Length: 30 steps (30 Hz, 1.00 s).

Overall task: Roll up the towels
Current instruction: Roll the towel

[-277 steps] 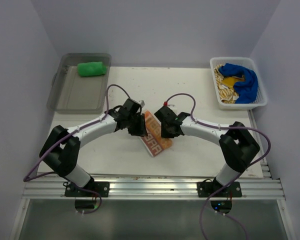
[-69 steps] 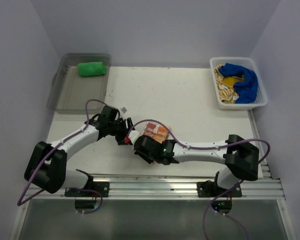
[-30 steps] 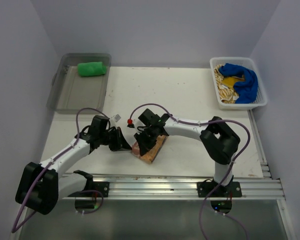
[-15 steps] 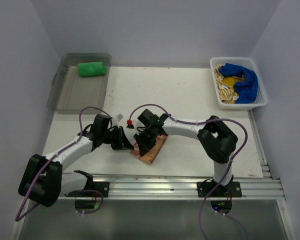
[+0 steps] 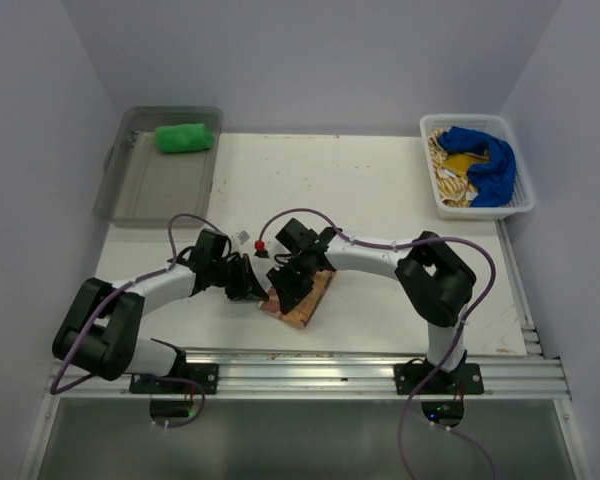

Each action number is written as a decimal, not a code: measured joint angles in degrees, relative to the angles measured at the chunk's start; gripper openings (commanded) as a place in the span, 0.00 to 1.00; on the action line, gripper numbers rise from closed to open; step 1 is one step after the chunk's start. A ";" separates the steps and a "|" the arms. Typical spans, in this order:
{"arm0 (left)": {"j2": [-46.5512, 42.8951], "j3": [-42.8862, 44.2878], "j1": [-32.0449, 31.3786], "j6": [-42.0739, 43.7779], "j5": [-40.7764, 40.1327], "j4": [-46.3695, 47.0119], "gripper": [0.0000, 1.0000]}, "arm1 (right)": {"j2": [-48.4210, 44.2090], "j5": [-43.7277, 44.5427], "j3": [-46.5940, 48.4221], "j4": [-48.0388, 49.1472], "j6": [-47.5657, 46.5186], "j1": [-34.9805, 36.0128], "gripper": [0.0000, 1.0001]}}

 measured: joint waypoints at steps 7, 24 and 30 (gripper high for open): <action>3.13 0.28 -0.07 0.15 -0.68 1.42 0.00 | -3.26 4.31 -0.39 -3.08 -1.07 0.00 0.59; 4.66 2.47 -0.07 0.15 -1.70 1.36 0.00 | -19.21 18.01 -6.54 -2.60 4.94 9.14 0.16; 4.66 2.89 -0.07 0.15 -2.01 0.85 0.00 | -15.13 21.16 -6.54 -1.07 6.25 8.90 0.13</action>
